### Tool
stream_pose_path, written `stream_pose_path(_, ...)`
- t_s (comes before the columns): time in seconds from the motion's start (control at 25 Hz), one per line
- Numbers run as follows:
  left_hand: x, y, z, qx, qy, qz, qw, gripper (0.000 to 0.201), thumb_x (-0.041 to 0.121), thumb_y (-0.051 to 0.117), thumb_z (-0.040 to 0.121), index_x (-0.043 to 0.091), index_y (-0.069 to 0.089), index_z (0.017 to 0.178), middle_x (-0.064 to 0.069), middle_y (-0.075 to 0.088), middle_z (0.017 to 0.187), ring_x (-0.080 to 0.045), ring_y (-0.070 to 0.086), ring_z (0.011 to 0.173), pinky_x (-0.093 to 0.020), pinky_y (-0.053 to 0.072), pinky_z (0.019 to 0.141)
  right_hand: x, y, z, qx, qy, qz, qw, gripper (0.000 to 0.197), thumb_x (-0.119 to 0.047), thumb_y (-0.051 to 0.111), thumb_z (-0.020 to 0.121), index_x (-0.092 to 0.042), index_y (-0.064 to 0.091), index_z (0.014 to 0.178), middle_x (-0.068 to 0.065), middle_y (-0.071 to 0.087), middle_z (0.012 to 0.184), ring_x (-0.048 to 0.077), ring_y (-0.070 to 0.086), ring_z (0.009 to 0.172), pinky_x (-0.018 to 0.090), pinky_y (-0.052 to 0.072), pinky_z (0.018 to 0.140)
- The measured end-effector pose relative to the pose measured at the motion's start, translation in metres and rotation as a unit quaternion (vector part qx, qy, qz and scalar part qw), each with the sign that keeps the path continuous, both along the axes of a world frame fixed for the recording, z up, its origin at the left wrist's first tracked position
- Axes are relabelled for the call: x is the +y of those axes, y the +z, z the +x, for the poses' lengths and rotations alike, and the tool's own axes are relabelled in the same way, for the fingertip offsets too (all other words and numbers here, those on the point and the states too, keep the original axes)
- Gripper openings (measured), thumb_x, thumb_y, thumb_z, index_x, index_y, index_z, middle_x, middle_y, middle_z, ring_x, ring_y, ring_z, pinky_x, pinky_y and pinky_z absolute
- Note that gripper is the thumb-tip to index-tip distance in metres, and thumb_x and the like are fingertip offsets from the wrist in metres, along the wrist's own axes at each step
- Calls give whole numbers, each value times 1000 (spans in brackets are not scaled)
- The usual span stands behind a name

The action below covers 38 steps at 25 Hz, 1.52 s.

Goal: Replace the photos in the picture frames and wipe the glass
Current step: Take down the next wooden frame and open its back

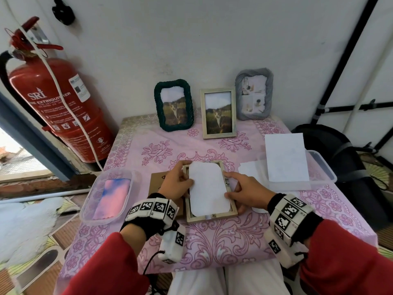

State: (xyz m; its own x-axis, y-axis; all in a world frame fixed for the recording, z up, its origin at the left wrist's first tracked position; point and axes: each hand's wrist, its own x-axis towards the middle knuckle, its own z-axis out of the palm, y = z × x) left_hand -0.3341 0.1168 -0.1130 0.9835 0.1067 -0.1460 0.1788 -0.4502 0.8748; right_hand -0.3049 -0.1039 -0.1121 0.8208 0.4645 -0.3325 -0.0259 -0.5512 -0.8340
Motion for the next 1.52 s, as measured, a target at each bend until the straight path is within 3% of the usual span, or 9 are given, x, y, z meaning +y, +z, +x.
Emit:
stream_pose_path(0.16, -1, -1, -4, 15, 4, -32, 999, 67, -6, 60, 81, 19, 34, 137, -8, 56, 90, -21, 57, 82, -38, 50, 85, -1, -1, -1, -3, -2, 4, 1000, 67, -4, 61, 87, -22, 30, 143, 2, 52, 71, 3, 58, 37, 23, 53, 42)
stream_pose_path(0.28, -1, -5, -8, 19, 22, -78, 997, 62, -9, 61, 80, 9, 38, 134, -11, 60, 99, -22, 58, 91, -39, 48, 92, -1, -2, -1, -7, -3, 10, 1000, 67, -4, 61, 87, -23, 29, 143, 3, 53, 68, 2, 57, 36, 22, 52, 40)
stream_pose_path(0.36, -3, -6, -13, 25, 5, -106, 994, 57, -11, 60, 81, 6, 40, 132, -9, 63, 98, -22, 61, 90, -37, 53, 85, -1, -2, -2, -10, -2, 11, 1000, 66, -5, 61, 87, -23, 29, 142, 4, 54, 66, 3, 58, 37, 23, 52, 41)
stream_pose_path(0.52, -6, -6, -24, 55, -48, -158, 985, 69, -11, 56, 83, 31, 31, 131, -5, 64, 96, -9, 68, 66, -25, 53, 47, -2, -3, -2, -7, -7, 19, 1000, 66, -5, 62, 86, -23, 30, 142, 7, 55, 67, 3, 58, 38, 25, 54, 43)
stream_pose_path(0.6, -6, -7, -26, 53, -45, -168, 983, 71, -11, 58, 83, 33, 30, 132, -5, 62, 97, -8, 68, 64, -25, 52, 43, -2, -4, -1, -9, -6, 18, 1000, 66, -6, 63, 86, -23, 31, 142, 8, 55, 68, 4, 58, 38, 26, 55, 44)
stream_pose_path(0.84, -4, -14, -26, 22, 21, -177, 984, 63, -7, 64, 79, 11, 36, 132, -14, 59, 90, -23, 64, 73, -26, 54, 45, -3, -7, -3, -10, -18, 26, 999, 65, -6, 64, 85, -22, 34, 141, 9, 53, 65, 6, 57, 40, 28, 56, 45)
stream_pose_path(1.16, -9, -12, -31, -19, 49, -194, 980, 56, -7, 64, 79, 12, 40, 126, -20, 61, 93, -20, 62, 67, -25, 53, 45, -4, -5, -11, -44, -3, -1, 999, 62, -17, 60, 89, -18, 30, 143, 6, 56, 70, 14, 58, 63, 26, 56, 62)
stream_pose_path(1.36, -13, -11, -30, -34, 59, -199, 978, 57, -9, 65, 78, 9, 42, 128, -23, 60, 96, -20, 62, 74, -26, 57, 56, -10, 8, -19, -165, 17, -63, 984, 44, -10, 56, 88, -12, 48, 131, 0, 57, 81, 6, 49, 73, 14, 36, 68)
stream_pose_path(1.52, -17, -9, -29, -54, 68, -207, 975, 58, -9, 65, 79, 8, 42, 130, -28, 57, 98, -30, 58, 84, -44, 55, 75, -18, 24, -19, -295, -2, -12, 956, 25, -5, 55, 86, -15, 64, 108, 1, 55, 88, 7, 51, 71, 8, 39, 65)
